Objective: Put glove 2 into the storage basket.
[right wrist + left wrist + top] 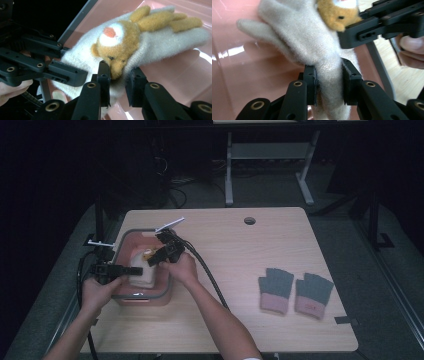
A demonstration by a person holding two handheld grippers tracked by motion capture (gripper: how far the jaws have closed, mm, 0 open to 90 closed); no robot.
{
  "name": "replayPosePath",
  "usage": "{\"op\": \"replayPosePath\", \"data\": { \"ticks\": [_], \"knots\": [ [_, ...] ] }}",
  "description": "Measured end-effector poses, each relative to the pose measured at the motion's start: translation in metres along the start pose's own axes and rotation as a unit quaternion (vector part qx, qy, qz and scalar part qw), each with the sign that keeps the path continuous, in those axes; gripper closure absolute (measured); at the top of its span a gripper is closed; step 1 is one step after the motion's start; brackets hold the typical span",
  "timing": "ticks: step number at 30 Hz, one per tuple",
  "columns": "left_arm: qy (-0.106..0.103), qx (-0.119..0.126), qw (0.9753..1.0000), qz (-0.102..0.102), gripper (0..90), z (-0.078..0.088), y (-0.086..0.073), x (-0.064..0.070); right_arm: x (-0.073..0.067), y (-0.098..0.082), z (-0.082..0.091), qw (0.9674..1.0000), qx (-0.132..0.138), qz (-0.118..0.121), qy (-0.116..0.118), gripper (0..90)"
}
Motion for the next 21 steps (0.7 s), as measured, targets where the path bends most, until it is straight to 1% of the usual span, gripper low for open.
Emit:
{"op": "replayPosePath", "data": {
  "ticks": [2, 3, 5, 8, 9, 11, 12, 13, 14, 15, 16, 17, 19, 21],
  "knots": [
    [0.002, -0.004, 1.0, -0.003, 69.8, -0.003, -0.001, 0.001, 0.0, -0.001, 0.002, 0.9999, -0.006, 0.008, -0.006, 73.6],
    [0.007, -0.006, 0.9999, -0.008, 69.8, -0.004, -0.002, 0.0, -0.001, -0.001, 0.002, 0.9999, -0.007, 0.008, -0.007, 72.6],
    [0.011, -0.01, 0.9998, -0.01, 69.8, -0.005, -0.003, -0.001, 0.0, -0.001, 0.004, 0.9998, -0.008, 0.011, -0.015, 70.4],
    [0.028, -0.019, 0.9994, -0.012, 69.8, -0.006, -0.005, -0.003, 0.001, -0.002, 0.005, 0.9997, -0.01, 0.01, -0.02, 67.8],
    [0.034, -0.026, 0.999, -0.017, 69.8, -0.006, -0.007, -0.004, 0.001, -0.002, 0.006, 0.9997, -0.011, 0.01, -0.021, 66.5],
    [0.041, -0.031, 0.9985, -0.017, 69.7, -0.007, -0.007, -0.005, 0.001, -0.002, 0.007, 0.9997, -0.012, 0.009, -0.02, 65.2],
    [0.046, -0.032, 0.9983, -0.017, 69.7, -0.007, -0.008, -0.006, 0.001, -0.002, 0.008, 0.9996, -0.011, 0.009, -0.024, 64.1],
    [0.048, -0.034, 0.9981, -0.022, 69.6, -0.007, -0.008, -0.006, 0.001, -0.002, 0.009, 0.9996, -0.01, 0.009, -0.025, 62.1],
    [0.047, -0.034, 0.9981, -0.022, 69.6, -0.008, -0.008, -0.006, 0.002, -0.002, 0.009, 0.9996, -0.009, 0.005, -0.027, 60.6],
    [0.047, -0.037, 0.9979, -0.023, 69.5, -0.007, -0.008, -0.007, 0.001, -0.002, 0.011, 0.9997, -0.008, 0.001, -0.024, 60.4],
    [0.049, -0.038, 0.9978, -0.023, 69.5, -0.007, -0.008, -0.008, 0.001, -0.001, 0.012, 0.9997, -0.005, 0.003, -0.025, 60.1],
    [0.054, -0.039, 0.9976, -0.022, 69.5, -0.007, -0.009, -0.009, 0.0, 0.0, 0.013, 0.9997, -0.001, 0.003, -0.023, 60.1],
    [0.061, -0.05, 0.9966, -0.022, 69.3, -0.008, -0.011, -0.011, -0.001, 0.002, 0.017, 0.9997, 0.003, 0.006, -0.024, 60.1],
    [0.066, -0.052, 0.9963, -0.02, 68.6, -0.01, -0.013, -0.011, 0.0, 0.002, 0.019, 0.9997, 0.003, 0.004, -0.026, 59.9]
  ]
}}
Point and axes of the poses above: each handheld gripper's, and its own axes: z roughly backward along the jaws, y roughly out of its top, x roughly to its right, the point moved 10 cm from there along -z, roughly forward along the jaws, and after that the axes turned 7 degrees about y, right-handed, at the moved point
